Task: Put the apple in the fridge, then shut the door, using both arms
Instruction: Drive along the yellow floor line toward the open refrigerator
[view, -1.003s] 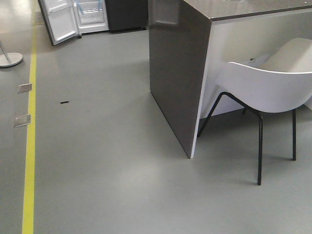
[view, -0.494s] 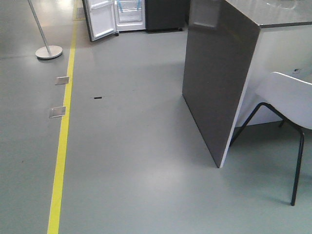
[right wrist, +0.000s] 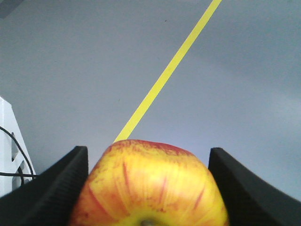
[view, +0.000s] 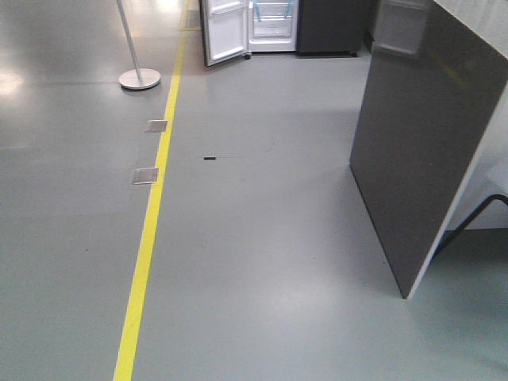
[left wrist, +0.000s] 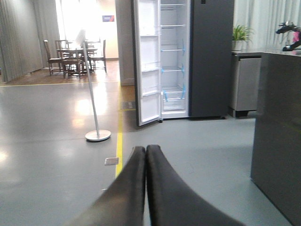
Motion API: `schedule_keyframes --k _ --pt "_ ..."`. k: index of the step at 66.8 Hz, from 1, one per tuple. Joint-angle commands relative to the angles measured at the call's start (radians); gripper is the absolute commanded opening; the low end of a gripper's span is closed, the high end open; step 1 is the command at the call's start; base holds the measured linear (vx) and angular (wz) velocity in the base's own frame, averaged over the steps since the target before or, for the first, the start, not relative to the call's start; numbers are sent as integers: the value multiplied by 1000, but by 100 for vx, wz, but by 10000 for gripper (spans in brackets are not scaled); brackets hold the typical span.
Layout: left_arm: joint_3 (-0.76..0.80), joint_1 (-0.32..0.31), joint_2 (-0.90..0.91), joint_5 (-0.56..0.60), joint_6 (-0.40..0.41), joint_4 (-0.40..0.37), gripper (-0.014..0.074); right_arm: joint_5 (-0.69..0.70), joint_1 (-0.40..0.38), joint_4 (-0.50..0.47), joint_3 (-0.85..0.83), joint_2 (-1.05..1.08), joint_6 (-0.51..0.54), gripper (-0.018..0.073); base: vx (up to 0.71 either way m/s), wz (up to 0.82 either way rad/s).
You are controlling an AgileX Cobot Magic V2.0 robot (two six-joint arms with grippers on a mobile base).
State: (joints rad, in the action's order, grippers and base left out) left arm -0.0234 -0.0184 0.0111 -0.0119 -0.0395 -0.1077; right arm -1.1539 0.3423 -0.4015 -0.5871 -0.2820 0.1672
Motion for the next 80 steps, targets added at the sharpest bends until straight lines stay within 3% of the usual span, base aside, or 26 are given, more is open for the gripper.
schedule_keyframes --k 1,80 --pt "16 1 15 80 7 -2 -6 61 2 -26 -25 -10 6 122 8 24" --pt "16 1 15 80 7 -2 -6 61 2 -26 -25 -10 6 122 11 10"
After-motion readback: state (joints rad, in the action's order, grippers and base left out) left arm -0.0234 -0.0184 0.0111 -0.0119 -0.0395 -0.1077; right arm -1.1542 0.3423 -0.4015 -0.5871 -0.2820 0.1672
